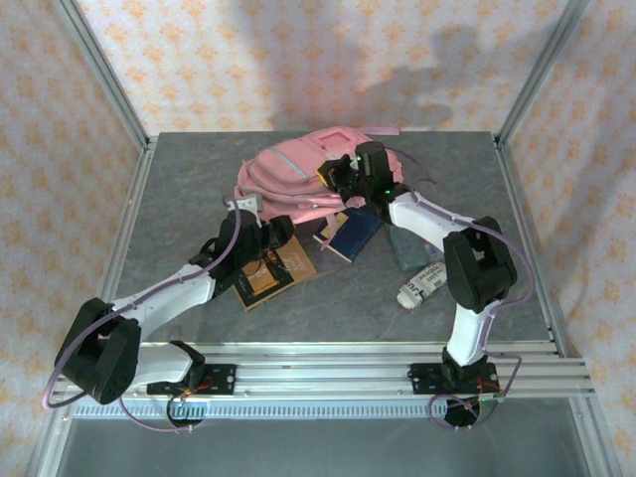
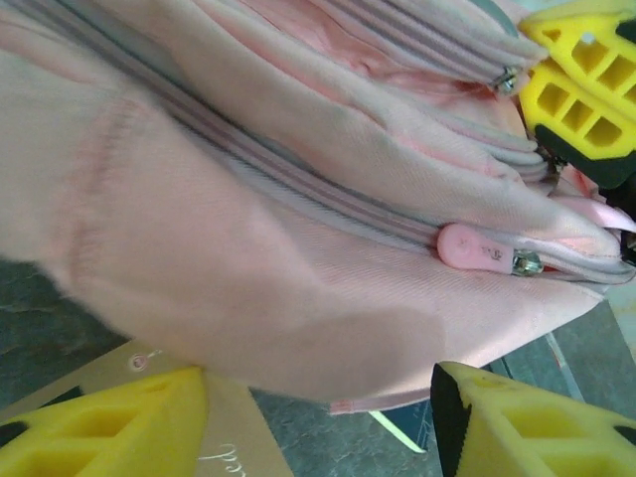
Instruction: Pack the student bag
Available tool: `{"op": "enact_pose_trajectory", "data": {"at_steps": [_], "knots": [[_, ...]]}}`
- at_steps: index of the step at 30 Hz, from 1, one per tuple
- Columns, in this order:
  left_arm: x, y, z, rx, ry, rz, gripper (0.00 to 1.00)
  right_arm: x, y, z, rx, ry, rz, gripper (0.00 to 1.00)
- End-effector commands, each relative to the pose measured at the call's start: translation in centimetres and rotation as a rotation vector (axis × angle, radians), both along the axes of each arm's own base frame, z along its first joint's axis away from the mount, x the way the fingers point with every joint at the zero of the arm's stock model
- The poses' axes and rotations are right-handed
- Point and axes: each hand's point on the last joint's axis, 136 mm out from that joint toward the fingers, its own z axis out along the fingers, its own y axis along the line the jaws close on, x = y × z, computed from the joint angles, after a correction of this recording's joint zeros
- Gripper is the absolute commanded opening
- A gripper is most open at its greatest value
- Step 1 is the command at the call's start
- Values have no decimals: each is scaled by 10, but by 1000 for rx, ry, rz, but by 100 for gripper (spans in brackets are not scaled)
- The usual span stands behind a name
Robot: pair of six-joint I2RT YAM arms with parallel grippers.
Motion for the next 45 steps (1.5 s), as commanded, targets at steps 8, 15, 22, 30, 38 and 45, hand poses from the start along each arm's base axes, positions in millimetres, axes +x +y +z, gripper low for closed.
{"op": "enact_pose_trajectory", "data": {"at_steps": [8, 15, 22, 30, 38, 45], "knots": [[25, -22, 46, -20, -164, -89, 51, -14, 7, 89, 126, -246, 72, 0], [21, -16, -60, 64, 93, -46, 43, -16, 6, 112, 153, -288, 81, 0], [31, -16, -76, 89, 162, -12, 39, -25, 6, 121, 203, -304, 97, 0], [2, -16, -36, 51, 62, -40, 39, -20, 3, 112, 189, -290, 92, 0], [-25, -19, 11, -9, -27, -72, 48, -18, 3, 102, 183, -274, 86, 0], [-33, -41, 38, -48, -72, -102, 47, -16, 3, 101, 178, -269, 84, 0]]}}
